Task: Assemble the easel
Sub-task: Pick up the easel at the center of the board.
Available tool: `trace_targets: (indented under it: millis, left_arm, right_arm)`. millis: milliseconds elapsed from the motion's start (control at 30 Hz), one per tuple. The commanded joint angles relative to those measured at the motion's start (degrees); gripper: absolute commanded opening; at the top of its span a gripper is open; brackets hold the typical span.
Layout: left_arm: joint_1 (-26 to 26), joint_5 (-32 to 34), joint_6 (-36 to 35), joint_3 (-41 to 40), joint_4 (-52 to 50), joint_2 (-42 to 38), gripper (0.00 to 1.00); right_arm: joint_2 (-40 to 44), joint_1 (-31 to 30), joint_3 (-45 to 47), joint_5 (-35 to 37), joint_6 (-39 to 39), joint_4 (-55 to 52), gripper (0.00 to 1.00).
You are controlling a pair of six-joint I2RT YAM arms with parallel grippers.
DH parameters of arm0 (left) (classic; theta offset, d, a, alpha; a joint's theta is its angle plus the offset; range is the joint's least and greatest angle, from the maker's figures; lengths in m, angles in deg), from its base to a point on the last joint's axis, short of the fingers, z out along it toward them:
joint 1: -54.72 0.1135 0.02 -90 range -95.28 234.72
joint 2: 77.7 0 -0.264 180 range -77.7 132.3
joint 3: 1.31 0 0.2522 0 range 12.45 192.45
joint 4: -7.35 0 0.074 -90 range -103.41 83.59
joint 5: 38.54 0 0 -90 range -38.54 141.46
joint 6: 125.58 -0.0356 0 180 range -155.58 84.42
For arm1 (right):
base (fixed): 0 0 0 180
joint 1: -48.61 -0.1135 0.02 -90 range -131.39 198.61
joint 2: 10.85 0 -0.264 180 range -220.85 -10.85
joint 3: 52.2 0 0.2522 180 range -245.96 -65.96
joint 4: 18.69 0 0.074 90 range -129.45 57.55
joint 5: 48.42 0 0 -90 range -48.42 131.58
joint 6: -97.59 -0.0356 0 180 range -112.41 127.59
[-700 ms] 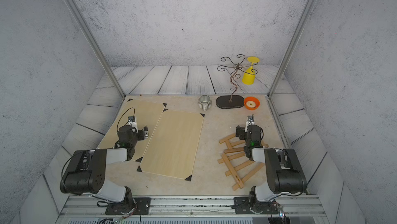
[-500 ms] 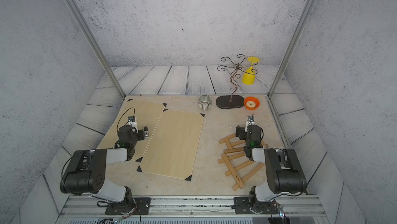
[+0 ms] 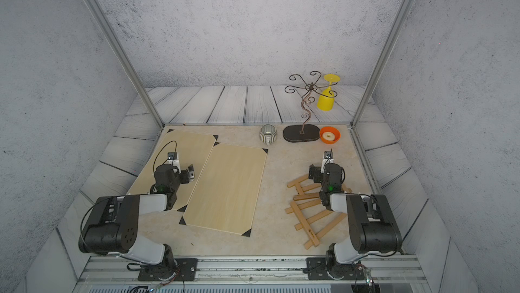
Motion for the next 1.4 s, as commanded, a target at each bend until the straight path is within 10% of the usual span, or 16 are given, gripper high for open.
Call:
trace_targets:
  millis: [0, 533, 833, 1100, 1200, 1367]
  left_arm:
    - [-0.09, -0.30, -0.51, 1.13, 0.73, 0.32, 0.97]
    - [-0.09, -1.18, -0.72, -0.50, 3.00, -0.73, 0.97]
    - [-0.09, 0.71, 1.07, -1.87, -5.42, -13.57, 0.97]
    - [0.00, 1.39, 17.78, 2.74, -22.24, -28.81, 0.97]
    - [0.19, 4.73, 31.01, 0.17, -22.51, -30.91, 0.97]
    - [0.43, -0.98, 30.29, 1.77, -29.63, -33.05, 0.97]
  right_arm:
    - [-1.29, 0.13, -0.79, 0.53, 0.34, 0.31, 0.99]
    - [-0.78, 0.14, -0.18, -1.34, 1.12, 1.34, 0.99]
    - [13.58, 0.18, -2.30, -1.18, -0.86, -13.25, 0.99]
    - [21.33, 0.26, -11.97, 8.04, -27.06, -39.46, 0.99]
    - [22.50, 0.24, -10.82, 3.67, -27.88, -40.06, 0.99]
    - [22.33, 0.22, -14.45, -0.27, -25.85, -48.10, 0.99]
